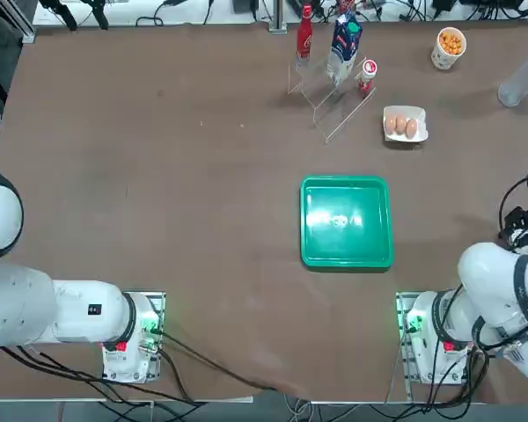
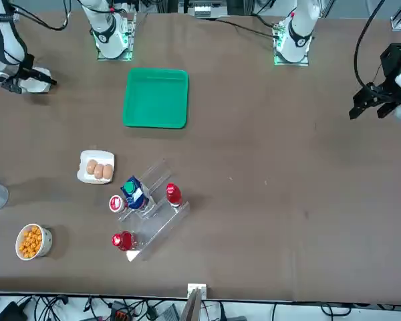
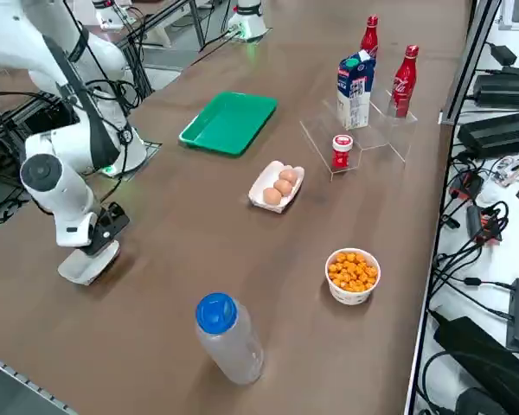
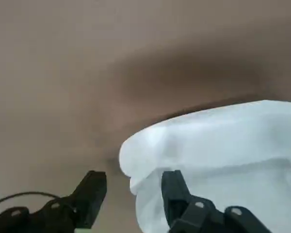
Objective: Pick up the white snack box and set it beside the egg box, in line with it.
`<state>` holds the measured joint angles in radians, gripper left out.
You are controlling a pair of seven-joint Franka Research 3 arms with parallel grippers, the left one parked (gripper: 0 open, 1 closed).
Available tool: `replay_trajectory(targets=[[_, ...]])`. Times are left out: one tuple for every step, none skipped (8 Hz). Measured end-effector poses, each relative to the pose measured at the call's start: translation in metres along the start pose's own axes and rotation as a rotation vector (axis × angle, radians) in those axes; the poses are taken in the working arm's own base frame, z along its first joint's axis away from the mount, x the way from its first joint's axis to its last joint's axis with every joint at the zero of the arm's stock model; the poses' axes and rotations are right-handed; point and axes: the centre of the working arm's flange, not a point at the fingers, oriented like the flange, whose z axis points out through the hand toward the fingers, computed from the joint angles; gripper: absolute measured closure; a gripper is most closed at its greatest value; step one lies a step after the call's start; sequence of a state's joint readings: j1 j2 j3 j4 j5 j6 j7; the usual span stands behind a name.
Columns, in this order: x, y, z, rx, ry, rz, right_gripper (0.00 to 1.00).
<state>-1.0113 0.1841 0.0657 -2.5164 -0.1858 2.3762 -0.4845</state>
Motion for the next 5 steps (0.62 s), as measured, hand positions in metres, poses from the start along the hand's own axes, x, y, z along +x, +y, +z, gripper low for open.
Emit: replay_trajectory(targets=[[0.0008, 0.0001, 0.0034, 0.003, -0.002, -0.001, 0.54], [0.0015, 0.0000, 0.0030, 0.002, -0.001, -0.003, 0.73], [0.0028, 0.0006, 0.0010, -0.001, 0.003, -0.004, 0.92], [0.0036, 0.0010, -0.0003, -0.003, 0.005, -0.004, 0.98], [0.0039, 0.0006, -0.0004, -0.003, 0.005, -0.005, 0.98]])
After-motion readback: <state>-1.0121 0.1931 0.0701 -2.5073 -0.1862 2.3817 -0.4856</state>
